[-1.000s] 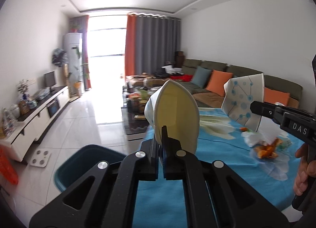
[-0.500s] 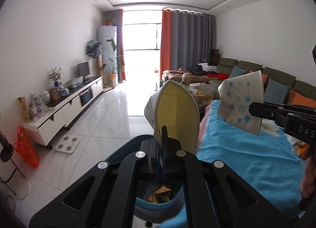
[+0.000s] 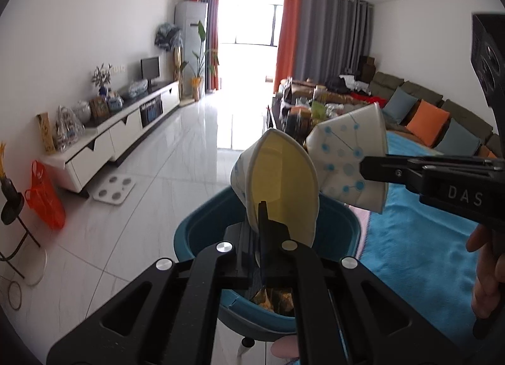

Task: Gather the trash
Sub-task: 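Carry both white paper cups over the teal bin, then open both tools to drop the paper cups into the bin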

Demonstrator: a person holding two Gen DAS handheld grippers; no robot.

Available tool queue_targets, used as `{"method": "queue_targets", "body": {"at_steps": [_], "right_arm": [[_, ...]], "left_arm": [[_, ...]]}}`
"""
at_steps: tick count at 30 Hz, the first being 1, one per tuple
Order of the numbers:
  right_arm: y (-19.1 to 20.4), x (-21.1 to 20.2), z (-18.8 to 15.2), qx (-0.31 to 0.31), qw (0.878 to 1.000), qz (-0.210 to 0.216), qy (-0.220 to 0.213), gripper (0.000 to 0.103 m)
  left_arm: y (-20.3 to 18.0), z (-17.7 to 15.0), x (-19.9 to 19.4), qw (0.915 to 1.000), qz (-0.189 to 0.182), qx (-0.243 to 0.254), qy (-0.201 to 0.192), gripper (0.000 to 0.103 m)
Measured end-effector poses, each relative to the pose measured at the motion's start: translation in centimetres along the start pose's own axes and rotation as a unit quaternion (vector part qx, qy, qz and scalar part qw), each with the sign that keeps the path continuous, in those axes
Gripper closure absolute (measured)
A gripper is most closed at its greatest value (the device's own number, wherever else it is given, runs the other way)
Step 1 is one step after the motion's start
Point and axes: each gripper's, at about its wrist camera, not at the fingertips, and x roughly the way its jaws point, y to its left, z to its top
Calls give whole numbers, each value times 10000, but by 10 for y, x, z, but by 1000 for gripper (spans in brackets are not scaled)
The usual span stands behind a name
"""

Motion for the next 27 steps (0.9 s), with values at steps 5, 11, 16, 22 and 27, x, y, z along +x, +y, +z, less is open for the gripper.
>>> {"method": "queue_targets", "body": {"at_steps": [5,11,16,22,27], "right_arm": [[4,24,6,-58,9994,-15,350,101],[8,44,7,-176,9977,-90,647,101],[7,56,10,-169,9965,-113,813,100],[6,63,12,-148,9960,-103,875,94],[4,56,13,-89,9970,-70,772,76]], "left_arm": [[0,-4,32,9996,37,-44,263,100],[-5,-4,62,9991,61,31,422,100],[-5,-6,86,9980,50,60,627,99],[-13,-8,96,9976,132,73,673,87],[-13,-2,90,9983,241,19,532,67]]}}
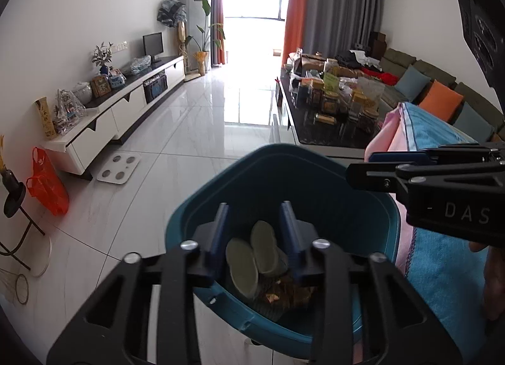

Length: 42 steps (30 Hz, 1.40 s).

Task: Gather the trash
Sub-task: 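Open both tools to drop the paper cups into the bin, then move both tools back over the table toward the remaining trash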

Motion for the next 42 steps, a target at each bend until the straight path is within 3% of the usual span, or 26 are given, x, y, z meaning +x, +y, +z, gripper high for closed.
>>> {"method": "queue_targets", "body": {"at_steps": [5,13,24,31,36,42], "right_arm": [[-6,-11,0,105,9998,39,-159,73],[-26,-45,-10,344,9978,20,-559,54],[-53,-118,-43,445,9875,-558,-1405,13],[-82,-165,-81,714,9733,-1177,-1836,7],[-104,-199,-118,955,9599,-1586,-2104,7],[-124,-234,-174,1274,9414,-2133,-2280,7]], "left_arm": [[11,5,-19,9997,107,-97,-190,48],[24,13,-75,9970,158,-291,-696,6],[6,32,-140,9931,-153,-379,-1096,6],[-43,41,-168,9910,-640,-152,-1169,6],[-89,42,-174,9917,-881,60,-933,6],[-150,28,-183,9835,-1500,576,-831,6]]}}
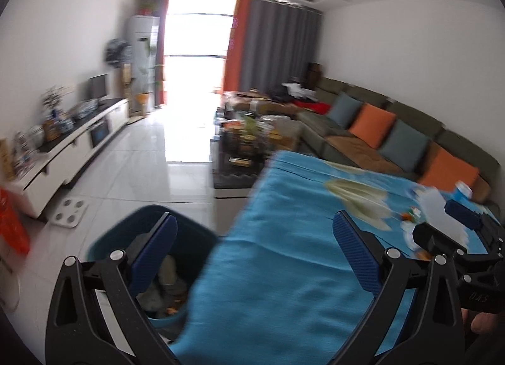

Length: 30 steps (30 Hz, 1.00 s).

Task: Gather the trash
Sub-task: 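Move both tools back over the table toward the remaining trash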

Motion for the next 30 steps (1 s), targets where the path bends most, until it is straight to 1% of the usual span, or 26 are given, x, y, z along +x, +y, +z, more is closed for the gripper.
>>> {"method": "queue_targets", "body": {"at_steps": [5,8,11,13,15,20,24,30], "right_arm": [[-31,-27,-21,317,9987,-397,-96,7],[-43,-42,-34,379,9967,-696,-186,7],[-53,-56,-46,465,9940,-957,-240,7],[-60,-63,-52,529,9930,-1035,-198,7],[-68,-70,-60,650,9916,-1106,-187,7],[-77,-90,-75,894,9864,-1363,-208,7],[-86,-95,-82,1063,9819,-1560,-155,7],[-103,-90,-88,1269,9764,-1746,4,7]], "left_arm": [[-42,-13,6,9982,-503,299,119,6],[-61,-23,7,9960,-745,443,201,6],[-77,-34,3,9932,-977,612,187,6],[-87,-39,0,9913,-1112,692,153,6],[-92,-42,-1,9898,-1220,726,140,6],[-104,-48,-11,9872,-1410,744,-95,6],[-105,-49,-11,9854,-1564,678,-20,6],[-118,-51,-3,9808,-1774,804,55,6]]}}
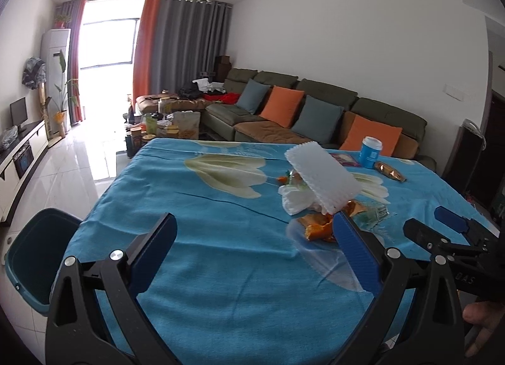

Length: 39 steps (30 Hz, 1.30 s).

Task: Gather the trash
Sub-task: 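Move both tools back over the table toward the remaining trash, then grasp the white foam net with the left tool while the right tool grasps the clear plastic bag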

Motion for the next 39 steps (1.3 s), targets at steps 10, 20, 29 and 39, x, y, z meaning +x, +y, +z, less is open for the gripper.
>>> {"method": "queue_targets", "body": {"at_steps": [10,20,29,39], "right_arm": [[-16,19,1,58,9997,-200,159,7],[-32,52,5,178,9979,-263,558,24],[-32,79,11,127,9958,-189,889,37],[-32,91,13,126,9941,-33,1078,60]], "left_arm": [[-8,8,24,9998,-185,85,55,6],[-24,19,54,9987,-477,86,157,6],[-42,23,87,9961,-771,191,387,6],[-62,29,123,9903,-1219,164,652,6]]}}
